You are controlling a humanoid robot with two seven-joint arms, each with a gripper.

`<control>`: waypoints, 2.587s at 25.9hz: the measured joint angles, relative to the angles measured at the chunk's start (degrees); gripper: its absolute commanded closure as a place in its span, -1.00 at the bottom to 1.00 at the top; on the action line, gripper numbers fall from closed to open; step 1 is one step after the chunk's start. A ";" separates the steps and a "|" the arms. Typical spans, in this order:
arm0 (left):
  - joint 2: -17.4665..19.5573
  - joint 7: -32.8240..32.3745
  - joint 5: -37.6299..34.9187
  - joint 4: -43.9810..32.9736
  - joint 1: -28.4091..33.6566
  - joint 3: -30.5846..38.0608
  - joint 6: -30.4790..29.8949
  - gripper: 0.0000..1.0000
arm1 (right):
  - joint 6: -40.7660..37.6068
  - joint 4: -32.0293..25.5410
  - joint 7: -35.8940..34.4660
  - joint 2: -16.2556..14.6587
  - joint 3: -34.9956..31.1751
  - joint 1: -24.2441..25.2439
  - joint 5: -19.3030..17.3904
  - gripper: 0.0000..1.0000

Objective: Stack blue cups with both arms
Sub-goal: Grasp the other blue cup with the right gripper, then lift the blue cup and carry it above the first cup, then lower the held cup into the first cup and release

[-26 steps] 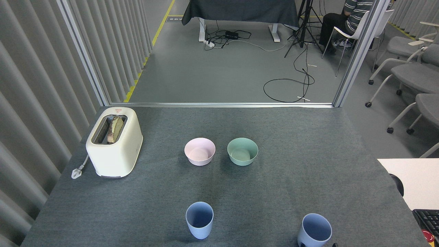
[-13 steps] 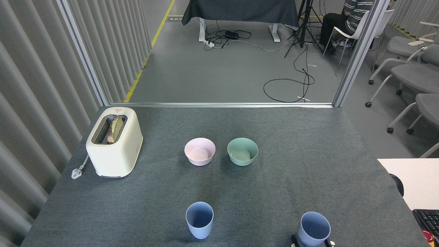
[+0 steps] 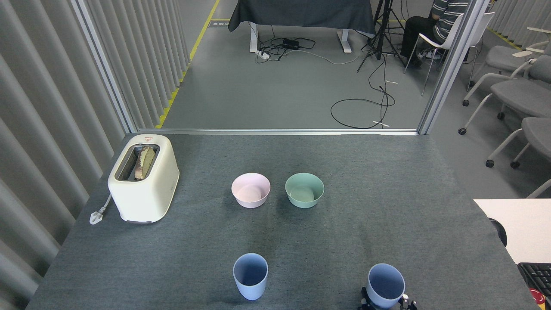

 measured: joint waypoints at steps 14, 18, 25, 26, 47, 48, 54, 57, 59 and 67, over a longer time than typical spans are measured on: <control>-0.10 0.10 0.15 0.13 -0.23 -0.11 1.92 -1.00 | 3.50 -1.36 11.88 12.89 12.93 -16.10 8.86 -0.22; -0.20 0.10 0.36 0.41 -0.41 -0.04 1.95 -1.00 | 4.52 -1.35 13.92 16.05 19.67 -16.48 10.96 -0.26; -0.33 0.10 0.50 0.51 -0.61 0.32 1.96 -1.00 | 5.18 -2.40 14.39 17.33 25.05 -14.90 11.47 -0.32; -0.34 0.10 0.51 0.52 -0.61 0.34 1.96 -1.00 | 5.21 -2.47 14.39 17.36 25.29 -14.71 11.47 -0.33; -0.18 0.10 0.44 0.52 -0.47 0.93 1.94 -1.00 | 5.20 -3.85 13.94 16.81 24.58 -10.32 10.86 -0.57; -0.18 0.10 0.44 0.51 -0.45 0.98 1.93 -1.00 | 5.20 -3.80 13.92 16.81 24.57 -10.32 10.86 -0.68; -0.16 0.10 0.44 0.38 -0.36 1.55 1.94 -1.00 | 5.40 -3.62 13.78 16.75 24.55 -9.85 10.69 -1.00; -0.11 0.10 0.44 0.36 -0.30 1.68 1.93 -1.00 | 5.42 -3.80 12.72 16.70 24.55 -9.39 10.19 -1.00; -0.11 0.10 0.44 0.36 -0.27 1.73 1.91 -1.00 | 5.32 -4.20 10.94 16.70 24.55 -9.21 9.43 -1.00; -0.10 0.10 0.44 0.42 -0.26 1.72 1.86 -1.00 | 4.99 -13.04 4.19 16.81 22.43 -9.37 4.09 -1.00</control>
